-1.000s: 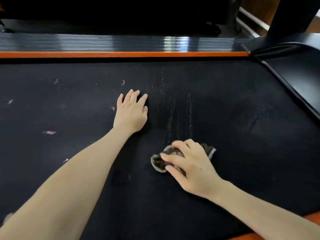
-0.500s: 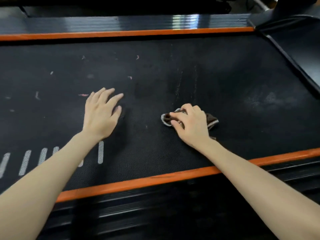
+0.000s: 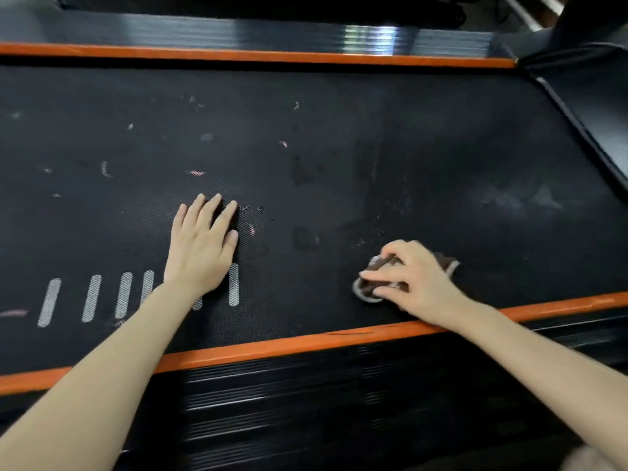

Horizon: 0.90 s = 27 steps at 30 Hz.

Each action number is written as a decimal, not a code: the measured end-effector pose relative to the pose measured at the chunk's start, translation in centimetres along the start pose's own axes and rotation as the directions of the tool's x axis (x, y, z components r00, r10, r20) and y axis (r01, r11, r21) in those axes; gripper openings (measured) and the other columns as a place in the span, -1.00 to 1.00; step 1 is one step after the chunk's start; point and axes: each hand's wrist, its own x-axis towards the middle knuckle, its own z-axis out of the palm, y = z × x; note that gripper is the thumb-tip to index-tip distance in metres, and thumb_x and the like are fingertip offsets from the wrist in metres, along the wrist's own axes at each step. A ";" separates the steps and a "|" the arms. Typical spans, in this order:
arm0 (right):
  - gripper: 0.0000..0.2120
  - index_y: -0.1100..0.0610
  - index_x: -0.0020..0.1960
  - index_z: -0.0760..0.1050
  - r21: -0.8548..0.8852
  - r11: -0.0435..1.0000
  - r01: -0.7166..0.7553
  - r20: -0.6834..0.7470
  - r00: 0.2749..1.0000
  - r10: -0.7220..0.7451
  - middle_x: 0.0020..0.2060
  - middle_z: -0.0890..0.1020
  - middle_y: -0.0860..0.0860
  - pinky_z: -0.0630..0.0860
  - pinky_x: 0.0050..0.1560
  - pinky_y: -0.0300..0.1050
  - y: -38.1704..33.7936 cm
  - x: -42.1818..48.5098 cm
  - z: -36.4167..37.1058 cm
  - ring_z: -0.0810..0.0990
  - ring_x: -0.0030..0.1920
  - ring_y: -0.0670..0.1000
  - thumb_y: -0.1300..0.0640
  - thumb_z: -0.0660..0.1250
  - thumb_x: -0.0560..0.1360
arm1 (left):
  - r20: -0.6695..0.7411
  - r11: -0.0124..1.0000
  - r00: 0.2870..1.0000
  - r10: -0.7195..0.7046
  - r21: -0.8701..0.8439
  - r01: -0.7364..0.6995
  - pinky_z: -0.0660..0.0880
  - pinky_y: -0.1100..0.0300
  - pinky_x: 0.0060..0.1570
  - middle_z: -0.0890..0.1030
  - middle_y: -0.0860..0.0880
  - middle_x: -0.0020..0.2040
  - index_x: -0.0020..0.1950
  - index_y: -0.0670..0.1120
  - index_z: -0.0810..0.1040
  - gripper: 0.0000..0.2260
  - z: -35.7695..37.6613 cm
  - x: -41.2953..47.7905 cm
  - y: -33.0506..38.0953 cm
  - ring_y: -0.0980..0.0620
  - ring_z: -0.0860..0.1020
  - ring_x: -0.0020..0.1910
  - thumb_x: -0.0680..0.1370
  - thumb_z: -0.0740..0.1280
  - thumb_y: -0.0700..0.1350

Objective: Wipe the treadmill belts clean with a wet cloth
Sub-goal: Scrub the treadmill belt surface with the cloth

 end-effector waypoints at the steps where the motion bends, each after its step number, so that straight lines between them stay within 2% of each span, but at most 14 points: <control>1: -0.71 -0.03 0.03 0.68 0.036 0.999 0.035 0.005 0.999 -0.035 -0.03 0.54 0.07 0.40 -0.02 0.06 -1.7 1.4 1.3 0.40 -0.06 0.01 -0.09 0.30 0.41 | 0.005 1.000 1.000 -0.008 -0.012 0.008 0.06 -0.12 0.44 0.37 -0.21 0.41 0.43 -0.13 0.37 -0.46 0.0 0.0 -0.1 -0.23 0.23 0.44 0.56 -0.06 0.07; 3: -0.74 -0.03 0.01 0.68 0.070 0.991 0.113 0.019 0.993 -0.115 0.00 0.52 0.04 0.37 0.00 0.00 -4.2 3.5 3.5 0.38 -0.03 0.00 -0.09 0.30 0.44 | 0.010 1.000 1.000 -0.010 -0.025 0.010 0.04 -0.11 0.45 0.35 -0.20 0.43 0.43 -0.12 0.37 -0.46 0.1 -0.1 -0.3 -0.21 0.21 0.46 0.56 -0.07 0.09; 6: -0.77 -0.02 -0.06 0.68 0.040 0.985 0.168 0.002 0.986 -0.168 -0.02 0.53 0.04 0.40 -0.04 0.07 -3.8 5.9 4.3 0.40 -0.02 0.01 -0.09 0.30 0.46 | -0.001 1.000 1.000 0.001 -0.021 -0.001 0.02 -0.09 0.45 0.34 -0.17 0.44 0.43 -0.09 0.37 -0.47 0.3 0.0 -0.5 -0.19 0.20 0.47 0.57 -0.07 0.09; 9: -0.71 0.03 -0.02 0.66 0.004 1.000 0.024 -0.119 0.993 -0.024 -0.05 0.52 0.07 0.44 -0.07 0.15 -3.0 9.4 4.2 0.46 -0.08 0.08 -0.14 0.32 0.43 | -0.018 1.000 1.000 0.003 -0.022 -0.004 0.04 -0.08 0.43 0.37 -0.17 0.42 0.41 -0.08 0.40 -0.50 0.3 0.2 -0.5 -0.19 0.23 0.45 0.58 -0.05 0.08; 11: -0.54 0.04 0.07 0.59 -0.049 0.994 -0.095 -0.169 0.982 0.086 -0.02 0.50 0.06 0.44 -0.02 0.10 -3.3 10.7 4.5 0.47 -0.07 0.10 -0.27 0.29 0.38 | -0.024 1.000 1.000 0.003 -0.019 -0.003 0.05 -0.09 0.42 0.38 -0.16 0.41 0.40 -0.07 0.41 -0.51 0.3 0.1 -0.4 -0.18 0.23 0.44 0.57 -0.04 0.07; 12: -0.48 0.03 0.08 0.56 -0.101 0.988 -0.113 -0.168 0.981 0.095 0.00 0.50 0.06 0.42 -0.02 0.04 -3.7 10.5 4.7 0.46 -0.04 0.10 -0.34 0.27 0.34 | -0.024 1.000 1.000 0.002 -0.015 -0.002 0.06 -0.09 0.42 0.38 -0.16 0.41 0.40 -0.07 0.41 -0.51 0.3 0.1 -0.4 -0.18 0.23 0.44 0.57 -0.04 0.07; 14: -0.46 0.03 0.06 0.54 -0.183 0.981 -0.056 -0.150 0.988 0.028 0.05 0.49 0.08 0.38 -0.05 0.02 -4.3 9.3 4.9 0.45 -0.02 0.12 -0.38 0.24 0.33 | -0.023 1.000 1.000 0.000 -0.009 0.000 0.06 -0.09 0.42 0.38 -0.16 0.41 0.40 -0.07 0.41 -0.51 0.3 0.1 -0.4 -0.18 0.23 0.44 0.57 -0.03 0.07; 19: -0.68 0.10 -0.11 0.59 -0.179 0.978 0.103 -0.131 0.983 -0.127 -0.10 0.52 0.12 0.47 -0.23 0.04 -1.5 11.0 4.8 0.46 -0.21 0.14 -0.13 0.25 0.48 | -0.014 1.000 1.000 0.001 0.013 -0.001 0.05 -0.08 0.42 0.38 -0.16 0.41 0.41 -0.06 0.40 -0.51 0.4 0.2 -0.4 -0.19 0.24 0.44 0.57 -0.03 0.07; 20: -0.69 0.11 -0.12 0.58 -0.194 0.979 0.066 -0.153 0.984 -0.097 -0.13 0.50 0.12 0.48 -0.23 0.06 -0.6 12.9 4.7 0.46 -0.22 0.15 -0.12 0.25 0.49 | -0.012 1.000 1.000 -0.004 0.016 0.004 0.05 -0.08 0.42 0.38 -0.16 0.41 0.41 -0.06 0.40 -0.51 0.4 0.2 -0.4 -0.18 0.24 0.44 0.57 -0.03 0.07; 23: -0.71 0.13 -0.09 0.53 -0.245 0.939 -0.242 -0.275 0.946 0.172 -0.09 0.49 0.15 0.50 -0.17 0.13 1.3 18.1 4.2 0.45 -0.17 0.19 -0.10 0.28 0.51 | -0.002 1.000 1.000 -0.009 0.017 0.009 0.05 -0.08 0.43 0.38 -0.15 0.41 0.41 -0.05 0.40 -0.50 0.4 0.3 -0.4 -0.17 0.23 0.45 0.57 -0.05 0.08; 24: -0.72 0.14 -0.08 0.52 -0.250 0.921 -0.299 -0.295 0.929 0.222 -0.08 0.49 0.16 0.49 -0.16 0.12 1.1 18.6 4.3 0.45 -0.16 0.20 -0.10 0.29 0.51 | -0.005 1.000 1.000 -0.010 0.016 0.010 0.06 -0.08 0.43 0.38 -0.15 0.41 0.41 -0.05 0.40 -0.50 0.4 0.3 -0.4 -0.17 0.23 0.45 0.57 -0.05 0.08; 25: -0.71 0.14 -0.08 0.52 -0.242 0.922 -0.302 -0.295 0.928 0.227 -0.09 0.48 0.16 0.48 -0.17 0.08 0.3 18.2 4.7 0.45 -0.16 0.20 -0.10 0.29 0.50 | -0.008 1.000 1.000 -0.009 0.014 0.010 0.06 -0.09 0.43 0.38 -0.15 0.41 0.41 -0.05 0.40 -0.50 0.4 0.3 -0.4 -0.17 0.23 0.45 0.57 -0.05 0.08; 27: -0.70 0.13 -0.12 0.52 -0.180 0.970 -0.162 -0.235 0.965 0.117 -0.13 0.49 0.14 0.45 -0.21 0.03 -2.8 14.6 5.3 0.47 -0.19 0.19 -0.13 0.27 0.47 | -0.010 1.000 1.000 -0.009 0.011 0.009 0.06 -0.09 0.43 0.38 -0.15 0.41 0.41 -0.05 0.40 -0.50 0.3 0.3 -0.3 -0.17 0.23 0.44 0.57 -0.05 0.08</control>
